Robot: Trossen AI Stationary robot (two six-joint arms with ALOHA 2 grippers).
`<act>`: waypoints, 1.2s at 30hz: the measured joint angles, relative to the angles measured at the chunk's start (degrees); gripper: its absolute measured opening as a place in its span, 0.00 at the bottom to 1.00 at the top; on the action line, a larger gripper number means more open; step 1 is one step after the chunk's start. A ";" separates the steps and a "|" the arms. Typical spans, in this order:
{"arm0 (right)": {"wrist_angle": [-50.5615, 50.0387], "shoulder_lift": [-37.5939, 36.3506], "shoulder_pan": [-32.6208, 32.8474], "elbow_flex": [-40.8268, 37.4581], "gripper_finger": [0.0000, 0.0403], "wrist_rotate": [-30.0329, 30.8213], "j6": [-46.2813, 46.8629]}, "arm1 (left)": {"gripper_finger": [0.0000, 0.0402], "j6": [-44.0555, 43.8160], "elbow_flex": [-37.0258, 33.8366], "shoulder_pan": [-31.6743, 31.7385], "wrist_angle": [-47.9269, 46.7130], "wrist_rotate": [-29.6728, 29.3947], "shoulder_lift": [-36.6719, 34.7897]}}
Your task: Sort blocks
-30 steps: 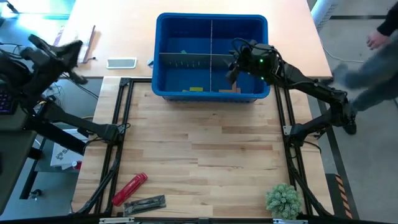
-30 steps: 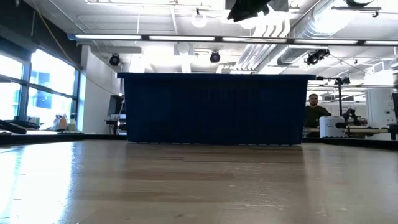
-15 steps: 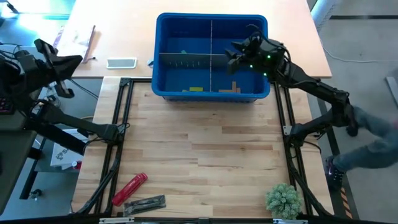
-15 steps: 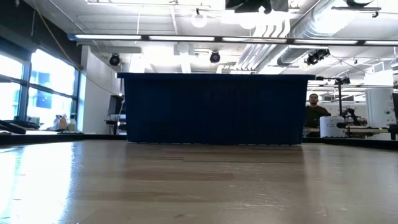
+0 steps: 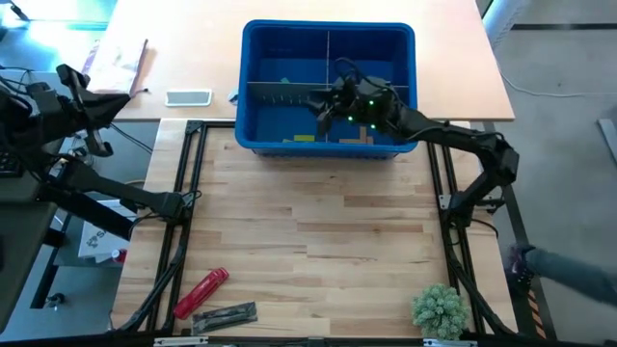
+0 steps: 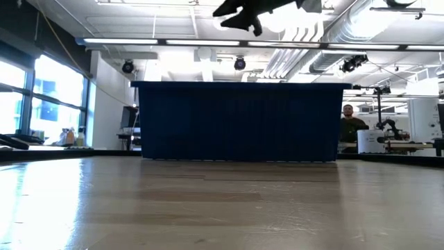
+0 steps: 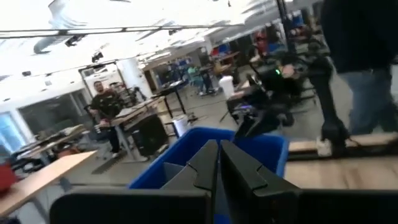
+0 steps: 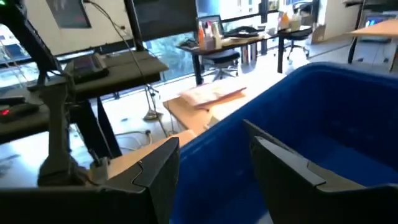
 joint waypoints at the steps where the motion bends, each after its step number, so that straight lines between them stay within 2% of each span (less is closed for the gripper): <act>1: -0.36 0.04 0.32 0.01 0.46 0.04 0.57 | 0.00 0.20 0.35 -0.14 -1.15 1.54 -0.04; 3: -2.17 0.13 1.06 0.01 0.46 0.09 1.55 | 0.00 -0.02 0.79 -0.98 -2.60 5.71 -0.15; 6: -3.16 0.21 2.14 -0.02 0.46 0.10 1.52 | 0.00 -0.85 0.78 -1.94 -2.27 8.05 0.27; 29: -4.96 0.14 4.50 -0.02 0.46 0.02 1.48 | 0.00 -1.34 0.75 -1.92 -2.11 8.29 0.40; 36: -4.96 0.12 4.50 -0.02 0.46 0.02 1.48 | 0.00 0.24 0.78 -2.47 -1.32 10.31 0.75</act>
